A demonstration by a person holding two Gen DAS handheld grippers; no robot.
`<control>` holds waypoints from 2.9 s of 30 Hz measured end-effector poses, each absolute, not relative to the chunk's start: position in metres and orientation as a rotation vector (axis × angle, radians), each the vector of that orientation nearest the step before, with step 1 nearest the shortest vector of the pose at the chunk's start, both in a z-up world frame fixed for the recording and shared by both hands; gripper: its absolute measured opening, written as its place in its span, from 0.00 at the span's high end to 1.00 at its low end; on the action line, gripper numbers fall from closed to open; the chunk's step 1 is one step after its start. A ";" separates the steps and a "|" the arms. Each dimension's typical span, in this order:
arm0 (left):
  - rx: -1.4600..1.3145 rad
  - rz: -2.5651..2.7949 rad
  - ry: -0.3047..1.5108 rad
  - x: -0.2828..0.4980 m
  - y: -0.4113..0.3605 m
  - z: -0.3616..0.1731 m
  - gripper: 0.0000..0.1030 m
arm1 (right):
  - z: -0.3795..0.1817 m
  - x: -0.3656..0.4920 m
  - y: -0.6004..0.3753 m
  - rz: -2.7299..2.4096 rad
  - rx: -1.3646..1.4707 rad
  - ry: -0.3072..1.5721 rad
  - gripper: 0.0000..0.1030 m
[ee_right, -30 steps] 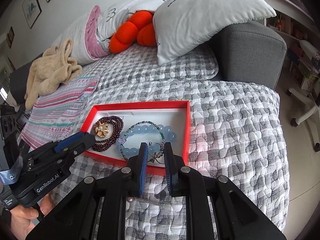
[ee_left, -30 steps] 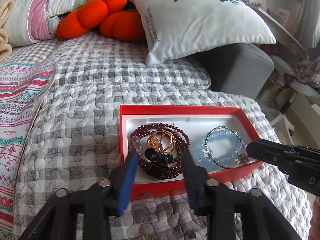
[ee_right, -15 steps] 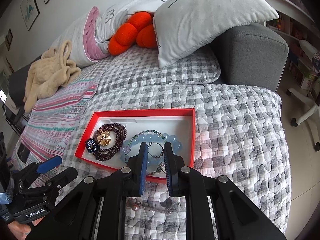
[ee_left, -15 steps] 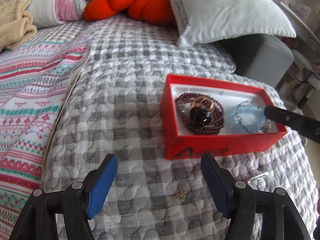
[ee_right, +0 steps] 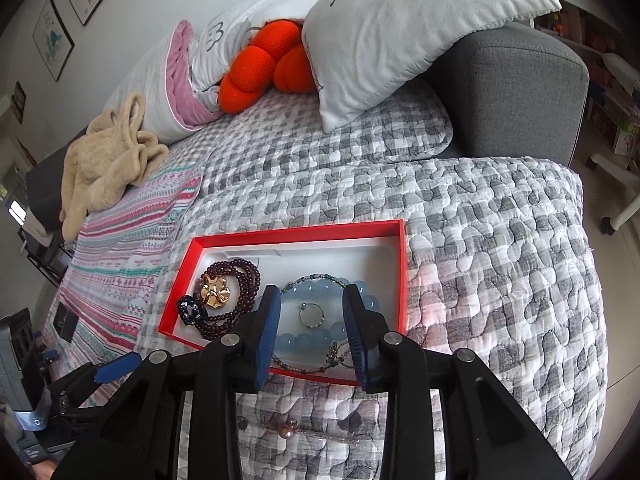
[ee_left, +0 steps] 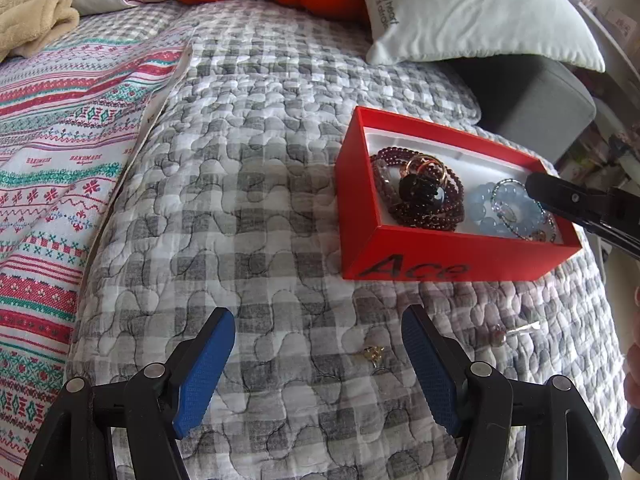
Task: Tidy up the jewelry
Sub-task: 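Grasp the small gold earring with the left gripper while the right gripper moves toward the pink pearl earring, then close the right gripper on the pink pearl earring and lift it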
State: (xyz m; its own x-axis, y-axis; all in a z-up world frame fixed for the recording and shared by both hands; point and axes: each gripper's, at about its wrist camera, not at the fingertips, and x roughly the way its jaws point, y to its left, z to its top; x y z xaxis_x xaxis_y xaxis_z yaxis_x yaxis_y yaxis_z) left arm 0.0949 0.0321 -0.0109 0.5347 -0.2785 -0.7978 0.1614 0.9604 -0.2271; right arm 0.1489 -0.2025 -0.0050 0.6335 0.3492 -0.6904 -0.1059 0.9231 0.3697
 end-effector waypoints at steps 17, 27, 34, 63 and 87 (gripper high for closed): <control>0.004 -0.418 0.903 0.065 0.006 -0.024 0.38 | -0.013 0.082 -0.212 0.191 0.187 0.862 0.42; 0.018 -0.476 0.911 0.064 0.008 -0.039 0.75 | -0.050 0.070 -0.192 0.228 0.007 0.961 0.42; 0.035 -0.458 0.904 0.071 -0.001 -0.040 0.78 | -0.057 0.067 -0.189 0.240 -0.033 0.968 0.42; -0.032 -0.389 0.917 0.071 0.014 -0.026 1.00 | -0.060 0.084 -0.143 0.429 -0.259 0.908 0.41; -0.026 -0.395 0.934 0.066 0.016 -0.026 1.00 | -0.058 0.071 -0.148 0.515 -0.279 0.916 0.86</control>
